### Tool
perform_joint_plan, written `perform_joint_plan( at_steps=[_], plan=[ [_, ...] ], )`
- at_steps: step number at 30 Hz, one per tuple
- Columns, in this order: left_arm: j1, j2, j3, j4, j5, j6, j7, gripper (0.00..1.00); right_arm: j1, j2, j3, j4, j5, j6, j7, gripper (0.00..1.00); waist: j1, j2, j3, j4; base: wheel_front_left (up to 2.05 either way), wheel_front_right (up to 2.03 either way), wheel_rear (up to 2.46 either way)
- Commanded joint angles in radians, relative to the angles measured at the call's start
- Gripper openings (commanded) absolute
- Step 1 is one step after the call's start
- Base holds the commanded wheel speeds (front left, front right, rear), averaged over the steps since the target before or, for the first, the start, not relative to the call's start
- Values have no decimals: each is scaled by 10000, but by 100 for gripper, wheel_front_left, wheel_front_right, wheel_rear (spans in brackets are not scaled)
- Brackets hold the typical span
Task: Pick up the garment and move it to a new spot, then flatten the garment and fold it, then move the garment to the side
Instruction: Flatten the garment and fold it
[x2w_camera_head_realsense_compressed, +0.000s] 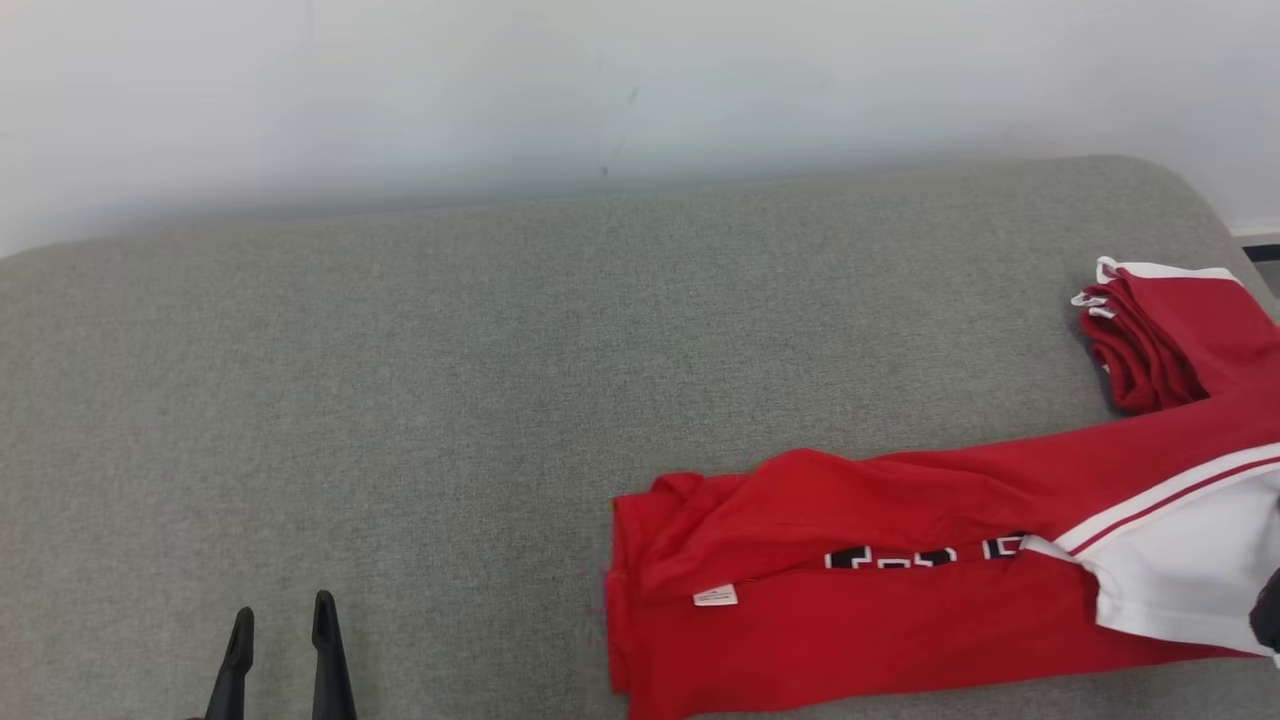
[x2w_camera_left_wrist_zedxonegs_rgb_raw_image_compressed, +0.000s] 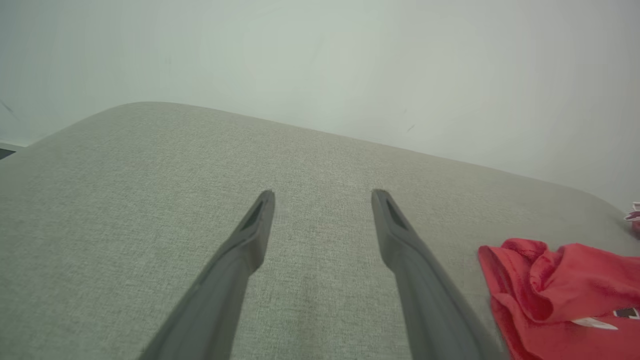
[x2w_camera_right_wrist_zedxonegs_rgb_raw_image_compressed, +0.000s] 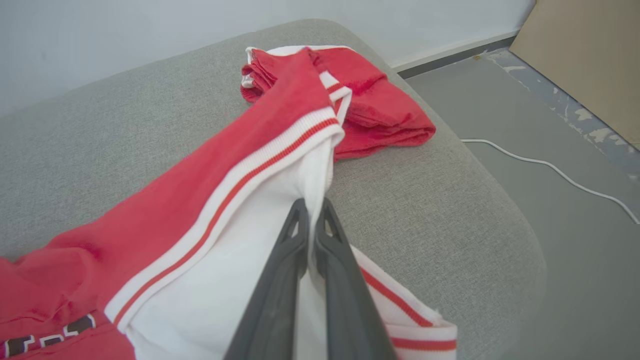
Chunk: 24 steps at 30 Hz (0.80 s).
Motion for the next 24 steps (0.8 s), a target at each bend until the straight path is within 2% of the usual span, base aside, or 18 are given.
perform_joint_plan(
  at_steps=[1, 7, 15, 24],
  plan=[
    [73, -14, -8, 26, -86, 35, -28, 100, 84, -100, -46, -90, -67, -32, 21, 0, 0, -1, -64, -45, 0, 0, 0],
    [97, -16, -66, 93, -228, 73, -28, 100, 286, 6, 506, -853, 42, -30, 329, 0, 0, -1, -219, 28, 0, 0, 0],
    [222, -14, -114, 152, -255, 143, -28, 100, 642, 199, 2923, -1721, 435, -30, 876, 0, 0, -1, -450, 313, 0, 0, 0],
    [250, -15, -149, 231, -341, 149, -28, 100, 315, 501, 5311, -723, 1105, -30, 704, 0, 0, -1, -575, 666, 0, 0, 0]
  ],
)
